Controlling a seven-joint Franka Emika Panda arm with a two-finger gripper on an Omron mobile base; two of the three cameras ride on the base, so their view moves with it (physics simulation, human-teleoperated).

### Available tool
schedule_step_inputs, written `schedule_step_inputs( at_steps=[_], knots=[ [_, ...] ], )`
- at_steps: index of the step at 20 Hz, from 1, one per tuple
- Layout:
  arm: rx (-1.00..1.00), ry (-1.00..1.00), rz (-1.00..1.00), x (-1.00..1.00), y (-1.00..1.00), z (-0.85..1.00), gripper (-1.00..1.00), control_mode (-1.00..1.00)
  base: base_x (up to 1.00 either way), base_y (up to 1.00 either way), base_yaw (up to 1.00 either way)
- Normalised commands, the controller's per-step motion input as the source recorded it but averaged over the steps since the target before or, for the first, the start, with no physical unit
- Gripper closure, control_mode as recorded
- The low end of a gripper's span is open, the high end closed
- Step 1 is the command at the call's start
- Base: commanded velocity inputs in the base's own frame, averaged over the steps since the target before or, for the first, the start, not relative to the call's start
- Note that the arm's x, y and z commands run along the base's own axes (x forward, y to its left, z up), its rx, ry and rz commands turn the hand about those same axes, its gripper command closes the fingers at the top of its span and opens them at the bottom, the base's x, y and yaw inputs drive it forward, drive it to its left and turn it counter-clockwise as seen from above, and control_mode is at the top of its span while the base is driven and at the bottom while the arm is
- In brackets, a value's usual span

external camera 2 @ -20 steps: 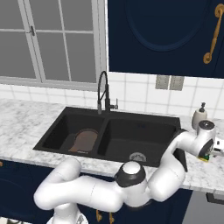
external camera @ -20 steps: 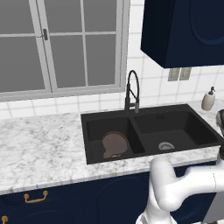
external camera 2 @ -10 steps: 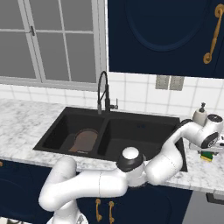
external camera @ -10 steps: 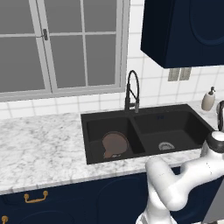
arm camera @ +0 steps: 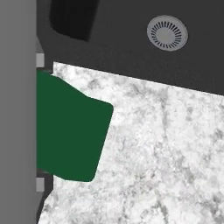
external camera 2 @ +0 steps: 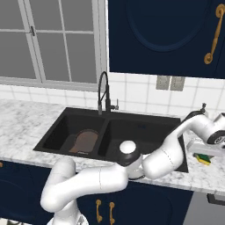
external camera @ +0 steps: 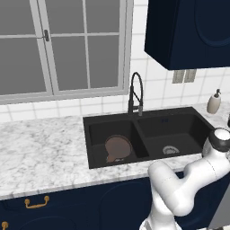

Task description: Pick the pan and sponge and place them into the sink. Then turn on the water.

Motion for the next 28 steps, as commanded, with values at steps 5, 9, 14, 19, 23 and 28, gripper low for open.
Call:
schedule_step_inputs(
  at_steps=[5,9,14,19,23,28],
  knots=[
    [-0.03,-0.75,0.06,-0.26,1.0,-0.23,1.0,-1.0,0.0,0.0,0.0],
    [-0.11,-0.94,0.01,-0.15,1.0,0.0,1.0,-1.0,0.0,0.0,0.0],
    [-0.11,-0.85,0.15,-0.01,1.0,-0.01,1.0,-1.0,0.0,0.0,0.0],
    [-0.21,-0.78,0.13,-0.1,1.0,-0.11,1.0,-1.0,0.0,0.0,0.0],
    [-0.26,-0.37,0.1,-0.11,1.0,0.01,1.0,-1.0,0.0,0.0,0.0],
    [-0.34,-0.21,0.11,-0.09,1.0,0.16,1.0,-1.0,0.0,0.0,0.0]
  ],
)
